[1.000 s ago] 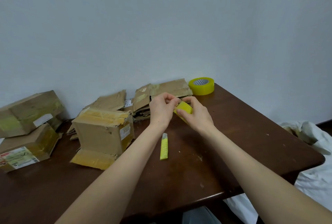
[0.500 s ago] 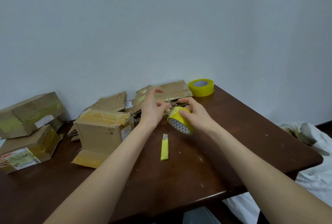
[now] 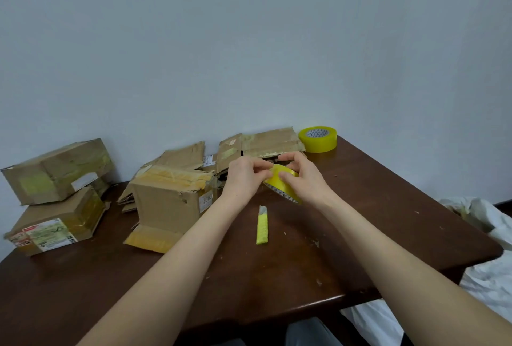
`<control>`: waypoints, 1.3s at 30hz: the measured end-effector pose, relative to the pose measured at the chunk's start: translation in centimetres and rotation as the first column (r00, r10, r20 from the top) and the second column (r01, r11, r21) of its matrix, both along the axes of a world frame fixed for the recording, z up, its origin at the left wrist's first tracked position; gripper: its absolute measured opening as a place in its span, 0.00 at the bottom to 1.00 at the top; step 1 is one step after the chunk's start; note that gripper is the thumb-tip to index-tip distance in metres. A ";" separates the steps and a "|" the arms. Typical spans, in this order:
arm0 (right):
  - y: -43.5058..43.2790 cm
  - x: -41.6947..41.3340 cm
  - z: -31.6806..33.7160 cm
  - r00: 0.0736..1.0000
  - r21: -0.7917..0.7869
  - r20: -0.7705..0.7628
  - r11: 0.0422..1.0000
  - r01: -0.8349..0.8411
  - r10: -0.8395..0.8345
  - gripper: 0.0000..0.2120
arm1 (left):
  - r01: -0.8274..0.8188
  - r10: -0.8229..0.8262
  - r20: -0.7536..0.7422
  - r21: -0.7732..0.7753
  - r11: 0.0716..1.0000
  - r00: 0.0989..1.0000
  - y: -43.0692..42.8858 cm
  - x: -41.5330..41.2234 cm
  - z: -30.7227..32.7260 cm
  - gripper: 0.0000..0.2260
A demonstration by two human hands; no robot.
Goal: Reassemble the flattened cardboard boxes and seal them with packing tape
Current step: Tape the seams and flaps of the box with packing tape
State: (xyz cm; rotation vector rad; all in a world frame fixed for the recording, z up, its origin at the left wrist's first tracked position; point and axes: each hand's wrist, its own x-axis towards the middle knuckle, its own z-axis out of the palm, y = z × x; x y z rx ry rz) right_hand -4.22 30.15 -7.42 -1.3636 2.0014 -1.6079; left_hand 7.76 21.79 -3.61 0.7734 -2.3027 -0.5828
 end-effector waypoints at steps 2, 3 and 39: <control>0.0 0.2 0.0 1.000 -0.010 0.004 1.000 -0.003 0.003 0.15 | 0.003 -0.002 0.029 -0.058 0.998 1.000 0.0 0.1 -0.1 0.06; 0.0 0.3 0.0 1.000 -0.015 0.005 1.000 -0.003 0.003 0.15 | -0.017 0.020 0.040 -0.084 0.996 0.999 0.0 0.1 -0.1 0.05; -1.2 1.1 0.7 0.998 -0.053 0.060 0.998 0.022 -0.019 0.11 | -0.096 0.100 0.018 -0.150 0.984 0.995 -2.2 0.7 -0.3 0.04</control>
